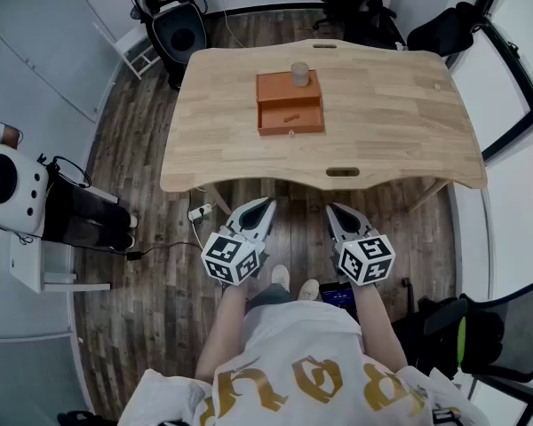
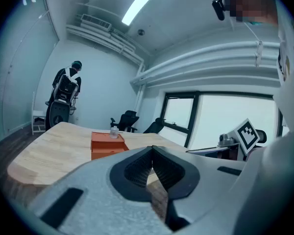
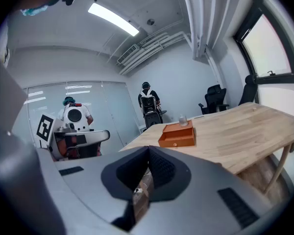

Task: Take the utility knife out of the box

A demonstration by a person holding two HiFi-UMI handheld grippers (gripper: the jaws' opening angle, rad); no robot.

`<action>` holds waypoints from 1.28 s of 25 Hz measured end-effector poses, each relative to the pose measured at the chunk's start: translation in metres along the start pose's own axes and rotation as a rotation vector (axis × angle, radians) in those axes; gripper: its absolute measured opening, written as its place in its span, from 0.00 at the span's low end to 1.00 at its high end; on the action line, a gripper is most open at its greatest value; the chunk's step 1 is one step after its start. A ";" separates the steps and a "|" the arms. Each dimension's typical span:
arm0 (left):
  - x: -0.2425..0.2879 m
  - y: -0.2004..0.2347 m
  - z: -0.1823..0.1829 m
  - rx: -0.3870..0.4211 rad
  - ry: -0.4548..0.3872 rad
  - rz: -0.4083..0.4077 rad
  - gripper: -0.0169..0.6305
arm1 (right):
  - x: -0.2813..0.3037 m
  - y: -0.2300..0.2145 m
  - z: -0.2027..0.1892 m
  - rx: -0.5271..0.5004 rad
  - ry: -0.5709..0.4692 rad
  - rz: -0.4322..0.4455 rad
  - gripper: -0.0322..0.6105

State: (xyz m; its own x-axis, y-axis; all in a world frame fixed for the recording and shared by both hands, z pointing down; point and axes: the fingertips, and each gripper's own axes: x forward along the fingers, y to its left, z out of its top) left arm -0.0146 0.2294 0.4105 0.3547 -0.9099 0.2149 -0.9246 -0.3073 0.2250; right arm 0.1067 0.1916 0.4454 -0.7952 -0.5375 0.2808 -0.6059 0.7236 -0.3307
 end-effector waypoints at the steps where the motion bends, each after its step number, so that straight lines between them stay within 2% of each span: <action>1: -0.001 0.001 -0.002 -0.001 0.008 0.013 0.04 | -0.001 0.002 0.001 -0.004 -0.001 0.006 0.07; 6: -0.009 0.000 -0.006 0.002 0.027 0.069 0.04 | -0.010 0.006 0.005 -0.023 0.001 0.027 0.07; 16: -0.014 -0.006 -0.008 0.016 0.017 0.097 0.04 | -0.013 0.008 0.008 -0.018 0.005 0.069 0.07; 25: -0.001 0.001 -0.012 0.020 0.017 0.102 0.04 | -0.016 -0.007 -0.001 -0.010 0.019 0.042 0.07; 32: 0.028 0.025 -0.005 0.011 0.002 0.088 0.04 | 0.010 -0.030 0.006 -0.010 0.023 0.021 0.07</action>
State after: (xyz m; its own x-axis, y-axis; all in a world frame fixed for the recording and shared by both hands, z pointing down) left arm -0.0271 0.1982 0.4269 0.2726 -0.9328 0.2356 -0.9537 -0.2296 0.1944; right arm 0.1161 0.1618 0.4524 -0.8066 -0.5126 0.2945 -0.5891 0.7385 -0.3279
